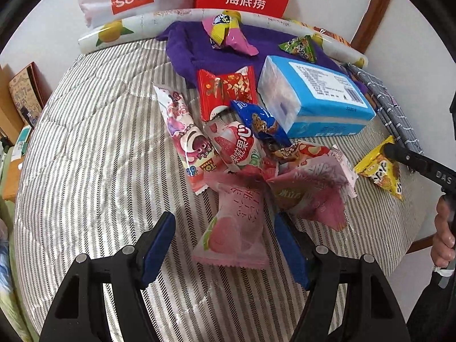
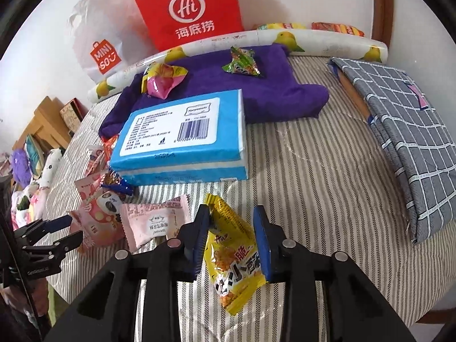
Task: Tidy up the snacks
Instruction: 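Grasp the yellow snack packet with the right tool while the left tool grasps a pink candy bag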
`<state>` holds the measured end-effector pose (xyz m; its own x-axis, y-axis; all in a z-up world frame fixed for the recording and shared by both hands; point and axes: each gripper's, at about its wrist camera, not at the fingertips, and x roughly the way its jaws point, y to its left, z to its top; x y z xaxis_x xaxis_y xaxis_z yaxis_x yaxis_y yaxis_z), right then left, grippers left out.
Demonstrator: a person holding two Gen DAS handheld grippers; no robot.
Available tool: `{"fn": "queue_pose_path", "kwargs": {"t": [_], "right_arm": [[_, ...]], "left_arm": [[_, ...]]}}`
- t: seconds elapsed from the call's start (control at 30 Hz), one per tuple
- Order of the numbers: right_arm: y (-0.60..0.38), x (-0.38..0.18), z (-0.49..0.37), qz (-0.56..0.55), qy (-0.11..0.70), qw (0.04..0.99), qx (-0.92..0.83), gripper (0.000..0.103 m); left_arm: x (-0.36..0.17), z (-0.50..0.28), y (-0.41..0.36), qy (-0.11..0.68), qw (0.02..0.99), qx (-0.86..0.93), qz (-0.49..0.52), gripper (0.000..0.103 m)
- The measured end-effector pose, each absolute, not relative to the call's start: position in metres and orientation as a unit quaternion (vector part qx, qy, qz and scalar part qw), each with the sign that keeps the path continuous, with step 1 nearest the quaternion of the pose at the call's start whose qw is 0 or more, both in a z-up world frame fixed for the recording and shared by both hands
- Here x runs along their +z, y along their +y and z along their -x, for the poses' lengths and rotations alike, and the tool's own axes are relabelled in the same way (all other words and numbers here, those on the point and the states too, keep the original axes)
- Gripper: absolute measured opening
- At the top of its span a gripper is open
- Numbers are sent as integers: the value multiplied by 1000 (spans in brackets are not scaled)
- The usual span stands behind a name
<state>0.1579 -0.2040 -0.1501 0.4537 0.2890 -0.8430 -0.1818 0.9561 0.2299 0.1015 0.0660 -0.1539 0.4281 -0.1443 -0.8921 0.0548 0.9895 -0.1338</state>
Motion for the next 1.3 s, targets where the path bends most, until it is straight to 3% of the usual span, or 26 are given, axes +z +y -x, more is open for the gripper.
{"fn": "queue_pose_path", "kwargs": {"t": [0.1,0.23,0.33,0.57,0.93,1.3], "right_arm": [[-198,-153,-153,-41,504,850,150,55],[-186,-166,-150,-5,516,844,144,56],[-180,-174,-144,21,520,843,138,56],[-177,-173,-129,59,504,851,138,68],[-177,-184,-132,83,496,856,123,65],[-186,-158,-129,59,490,859,135,53]], "left_arm": [[-161,-104,61,536,842,-55,31,70],[-164,-103,56,527,848,-45,6,63],[-162,-101,59,522,852,-40,-4,47],[-161,-97,71,519,853,-47,22,44],[-143,-82,89,506,860,-32,54,44],[-115,-85,88,481,874,-28,70,44]]}}
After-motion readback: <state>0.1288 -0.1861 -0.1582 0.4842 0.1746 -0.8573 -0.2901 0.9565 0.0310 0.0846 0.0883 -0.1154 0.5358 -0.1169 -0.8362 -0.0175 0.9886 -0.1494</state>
